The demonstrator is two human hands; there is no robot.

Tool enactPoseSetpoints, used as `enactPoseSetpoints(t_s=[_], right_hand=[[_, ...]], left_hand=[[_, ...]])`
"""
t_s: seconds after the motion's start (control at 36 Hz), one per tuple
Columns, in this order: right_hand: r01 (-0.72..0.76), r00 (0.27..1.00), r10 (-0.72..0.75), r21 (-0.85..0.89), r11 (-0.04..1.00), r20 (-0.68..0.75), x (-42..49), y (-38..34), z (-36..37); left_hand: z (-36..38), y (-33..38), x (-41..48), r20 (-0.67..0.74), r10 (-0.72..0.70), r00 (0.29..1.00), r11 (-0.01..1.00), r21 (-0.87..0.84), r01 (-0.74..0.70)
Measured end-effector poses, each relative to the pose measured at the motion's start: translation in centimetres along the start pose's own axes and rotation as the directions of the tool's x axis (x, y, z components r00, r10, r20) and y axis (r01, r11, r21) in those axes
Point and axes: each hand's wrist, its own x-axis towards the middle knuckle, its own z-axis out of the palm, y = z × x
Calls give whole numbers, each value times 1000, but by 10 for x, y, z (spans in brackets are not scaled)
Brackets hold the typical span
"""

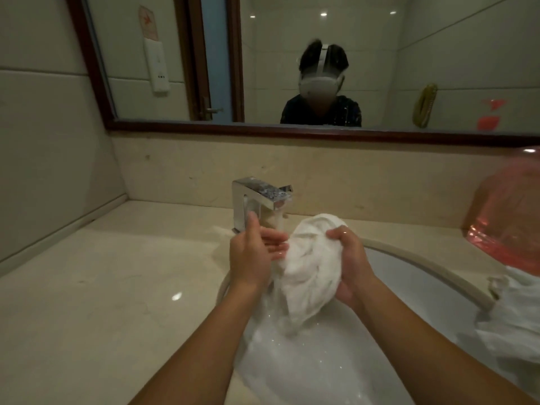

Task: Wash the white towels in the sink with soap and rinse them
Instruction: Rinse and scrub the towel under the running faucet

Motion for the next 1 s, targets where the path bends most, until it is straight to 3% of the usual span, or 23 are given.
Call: enactPoseSetpoints(t_s=[0.06,0.14,0.19,0.28,0.33,0.42,0.56,0.64,0.75,0.86,0.94,1.0], right_hand=[[69,997,-72,60,996,35,0,-10,-2],[161,976,-182,164,973,121,0,-23,-1],[216,960,-250,236,948,124,2,-25,1],[273,951,-304,304,913,60,6,-24,6],[300,944,-329,313,901,42,7,-21,11],[310,937,-346,332,891,53,6,-19,18],[301,949,-315,316,900,-8,14,-25,4],[231,969,-245,218,948,40,11,-29,-9],[96,990,-107,116,989,90,6,-21,-13],[42,997,-49,100,994,65,10,-11,-5],[6,997,-4,-24,1000,76,11,-7,-5],[-2,1000,3,-125,992,9,14,-3,-14]], left_hand=[[0,-13,11,-75,-32,997,988,146,43],[1,-25,18,3,-261,965,925,288,249],[3,-20,13,104,-436,894,898,111,425],[8,-20,7,282,-598,750,763,-86,641],[11,-18,6,342,-642,687,688,-138,712],[12,-18,9,351,-678,646,626,-186,757],[13,-16,15,374,-575,728,640,-348,685],[11,-12,17,372,-472,799,698,-396,597],[12,-8,16,411,-365,836,753,-397,524],[8,-9,19,403,-354,844,763,-399,509],[3,-22,33,366,-353,861,756,-431,493],[2,-51,52,297,-406,864,723,-474,503]])
